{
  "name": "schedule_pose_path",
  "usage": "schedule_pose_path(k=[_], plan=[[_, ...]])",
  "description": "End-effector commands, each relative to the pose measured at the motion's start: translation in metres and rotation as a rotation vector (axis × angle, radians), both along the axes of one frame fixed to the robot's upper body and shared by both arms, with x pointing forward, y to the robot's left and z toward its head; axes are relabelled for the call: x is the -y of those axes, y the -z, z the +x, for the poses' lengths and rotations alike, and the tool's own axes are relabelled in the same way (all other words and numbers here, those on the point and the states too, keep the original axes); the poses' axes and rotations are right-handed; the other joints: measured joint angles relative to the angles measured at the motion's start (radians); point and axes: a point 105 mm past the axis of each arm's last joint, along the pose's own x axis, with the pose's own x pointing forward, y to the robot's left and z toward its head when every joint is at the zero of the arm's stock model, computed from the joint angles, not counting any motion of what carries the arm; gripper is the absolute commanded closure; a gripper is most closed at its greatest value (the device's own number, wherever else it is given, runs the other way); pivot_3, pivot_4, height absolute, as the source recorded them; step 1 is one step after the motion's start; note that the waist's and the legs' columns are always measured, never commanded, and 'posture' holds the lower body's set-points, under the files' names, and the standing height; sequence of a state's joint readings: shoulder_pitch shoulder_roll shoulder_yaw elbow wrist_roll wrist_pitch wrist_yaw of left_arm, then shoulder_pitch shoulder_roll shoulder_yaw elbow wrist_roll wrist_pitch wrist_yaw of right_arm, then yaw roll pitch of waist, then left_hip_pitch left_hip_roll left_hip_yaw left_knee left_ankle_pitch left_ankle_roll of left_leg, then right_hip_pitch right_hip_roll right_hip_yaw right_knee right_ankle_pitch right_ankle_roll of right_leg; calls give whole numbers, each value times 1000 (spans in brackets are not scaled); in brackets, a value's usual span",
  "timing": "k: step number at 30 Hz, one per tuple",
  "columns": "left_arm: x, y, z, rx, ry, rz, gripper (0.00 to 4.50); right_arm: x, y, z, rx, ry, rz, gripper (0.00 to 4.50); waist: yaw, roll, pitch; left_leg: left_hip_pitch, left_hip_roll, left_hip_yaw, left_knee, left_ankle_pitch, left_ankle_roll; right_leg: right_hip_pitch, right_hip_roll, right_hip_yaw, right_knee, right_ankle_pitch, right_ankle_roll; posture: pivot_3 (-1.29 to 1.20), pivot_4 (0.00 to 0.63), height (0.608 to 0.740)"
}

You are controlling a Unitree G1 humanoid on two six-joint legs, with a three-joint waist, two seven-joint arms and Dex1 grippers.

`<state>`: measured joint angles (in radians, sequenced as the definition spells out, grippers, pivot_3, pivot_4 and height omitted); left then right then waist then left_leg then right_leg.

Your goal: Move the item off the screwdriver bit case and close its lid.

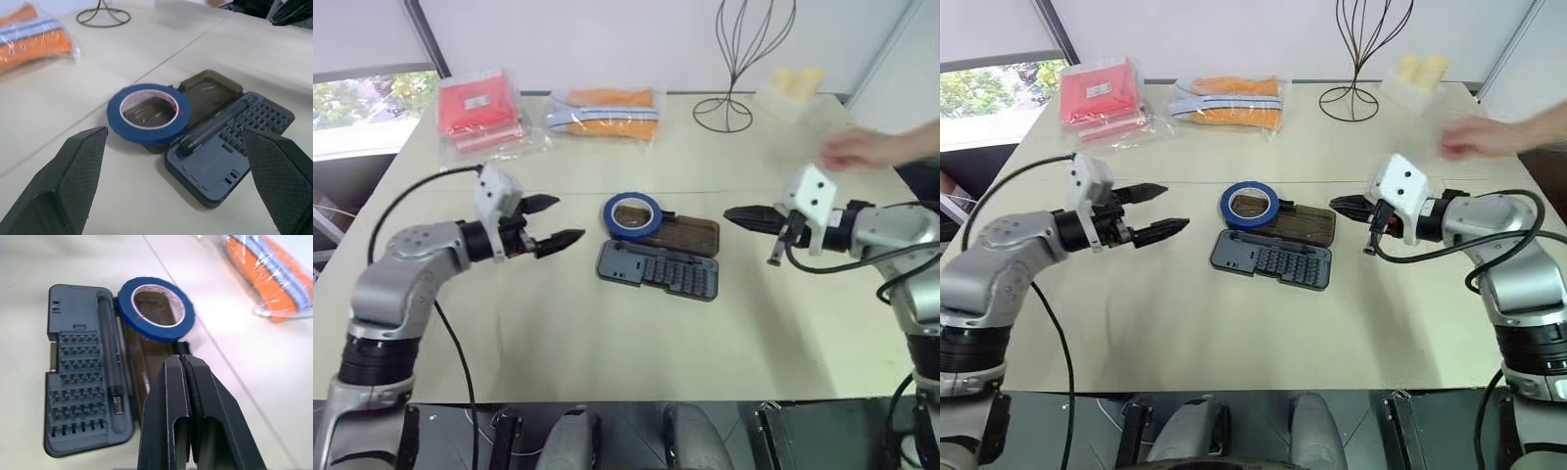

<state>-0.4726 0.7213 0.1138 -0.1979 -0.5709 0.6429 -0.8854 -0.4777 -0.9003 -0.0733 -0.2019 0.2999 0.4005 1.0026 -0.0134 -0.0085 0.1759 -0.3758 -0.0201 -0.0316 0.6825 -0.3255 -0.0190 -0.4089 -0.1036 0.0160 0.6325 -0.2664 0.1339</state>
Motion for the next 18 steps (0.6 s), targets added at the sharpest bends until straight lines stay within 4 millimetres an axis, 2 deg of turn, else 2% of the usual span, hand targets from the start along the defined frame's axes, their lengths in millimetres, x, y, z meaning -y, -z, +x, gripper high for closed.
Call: schedule_pose_path(k=[1, 18], plan=[[-3, -12, -3, 47, 4, 9, 0, -1, -18, -5, 70, -21, -5, 4443, 0, 0, 0, 0, 0, 0, 0, 0, 0, 0, 0, 0, 0, 0, 0, 0, 150, 740], [-2, -13, 1, 40, -15, -17, 0, -5, -17, -5, 73, -26, 5, 4443, 1, 0, 0, 0, 0, 0, 0, 0, 0, 0, 0, 0, 0, 0, 0, 0, 150, 740]])
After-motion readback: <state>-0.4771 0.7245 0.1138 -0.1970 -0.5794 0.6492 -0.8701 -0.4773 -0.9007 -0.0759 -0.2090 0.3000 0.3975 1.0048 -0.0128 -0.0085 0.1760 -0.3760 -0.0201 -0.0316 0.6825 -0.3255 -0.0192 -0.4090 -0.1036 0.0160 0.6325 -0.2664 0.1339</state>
